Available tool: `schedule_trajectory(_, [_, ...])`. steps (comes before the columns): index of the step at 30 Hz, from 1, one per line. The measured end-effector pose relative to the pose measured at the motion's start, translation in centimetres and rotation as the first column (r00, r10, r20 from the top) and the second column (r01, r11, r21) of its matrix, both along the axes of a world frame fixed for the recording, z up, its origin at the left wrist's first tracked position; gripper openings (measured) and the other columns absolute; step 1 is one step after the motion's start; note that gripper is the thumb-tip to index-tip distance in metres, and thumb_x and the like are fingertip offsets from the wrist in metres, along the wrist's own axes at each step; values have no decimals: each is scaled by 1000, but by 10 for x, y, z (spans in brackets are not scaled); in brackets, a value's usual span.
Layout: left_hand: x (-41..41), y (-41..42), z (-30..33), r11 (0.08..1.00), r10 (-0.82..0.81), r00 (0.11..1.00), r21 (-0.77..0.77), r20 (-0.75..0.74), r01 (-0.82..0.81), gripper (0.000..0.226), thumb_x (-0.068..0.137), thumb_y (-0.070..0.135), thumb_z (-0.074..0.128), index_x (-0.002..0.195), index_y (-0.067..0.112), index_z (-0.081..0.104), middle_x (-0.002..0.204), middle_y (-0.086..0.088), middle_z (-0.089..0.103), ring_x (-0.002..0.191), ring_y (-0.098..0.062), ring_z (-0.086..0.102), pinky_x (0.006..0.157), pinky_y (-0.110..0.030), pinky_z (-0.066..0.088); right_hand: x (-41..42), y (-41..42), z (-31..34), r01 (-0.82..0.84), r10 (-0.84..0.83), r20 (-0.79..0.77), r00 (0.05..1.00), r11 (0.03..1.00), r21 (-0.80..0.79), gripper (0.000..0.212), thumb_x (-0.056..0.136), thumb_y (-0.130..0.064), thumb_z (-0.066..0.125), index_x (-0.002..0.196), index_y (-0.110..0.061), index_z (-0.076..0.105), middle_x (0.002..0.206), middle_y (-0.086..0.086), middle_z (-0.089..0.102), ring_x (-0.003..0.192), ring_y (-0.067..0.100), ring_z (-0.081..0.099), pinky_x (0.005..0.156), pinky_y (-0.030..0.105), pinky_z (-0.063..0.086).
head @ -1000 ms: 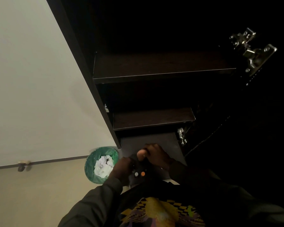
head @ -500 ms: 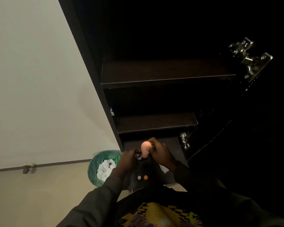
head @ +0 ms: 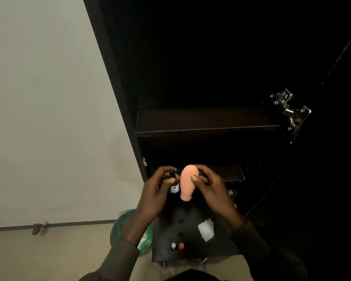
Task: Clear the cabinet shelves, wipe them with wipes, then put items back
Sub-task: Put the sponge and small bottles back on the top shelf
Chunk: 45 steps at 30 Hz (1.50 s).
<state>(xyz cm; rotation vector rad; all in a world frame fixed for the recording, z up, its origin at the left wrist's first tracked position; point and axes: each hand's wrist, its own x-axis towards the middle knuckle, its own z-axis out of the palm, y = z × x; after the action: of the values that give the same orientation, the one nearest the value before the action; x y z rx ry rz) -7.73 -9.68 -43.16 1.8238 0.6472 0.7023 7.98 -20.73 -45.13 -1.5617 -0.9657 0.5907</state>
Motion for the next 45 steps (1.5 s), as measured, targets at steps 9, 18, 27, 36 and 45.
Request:
schedule_trajectory(9, [3,2,145,976,-52,973,216,223,3,28,93,5,61,118,18,65,107,9,71,106,-11,67,90,-25,55,8,-2,156,-68,17,170,985,952,298,29,92,-19,64,121,-18,62,114,-6,67,108,11,64,85,24,53])
schedule_trajectory(18, [9,9,256,864,-66,938,489,339,-116,26,93,11,63,119,14,63,110,8,68,105,-3,65,86,-14,52,10,12,270,-127,-68,366,928,867,481,32,94,-20,62,124,-11,61,116,-1,66,108,11,64,82,26,54])
schedule_trajectory(27, [19,18,343,756,-21,896,593,444,-276,27,91,22,68,116,11,66,107,2,71,99,-7,69,86,-29,59,17,21,366,-124,-223,460,860,782,611,27,93,-23,64,117,-12,63,109,-2,69,100,9,67,77,25,54])
schedule_trajectory(36, [47,34,415,638,139,886,645,441,-421,29,88,36,69,113,21,65,99,13,66,91,4,64,82,-19,56,46,58,437,61,-414,490,767,807,587,29,90,-34,64,117,-22,63,103,-11,68,95,-1,65,80,30,59])
schedule_trajectory(45, [64,54,414,662,239,880,595,410,-456,29,86,36,71,109,20,67,97,6,71,87,-7,70,78,-39,61,57,94,435,211,-424,537,729,886,413,34,91,-33,65,123,-24,58,99,-17,54,92,-2,55,71,12,45])
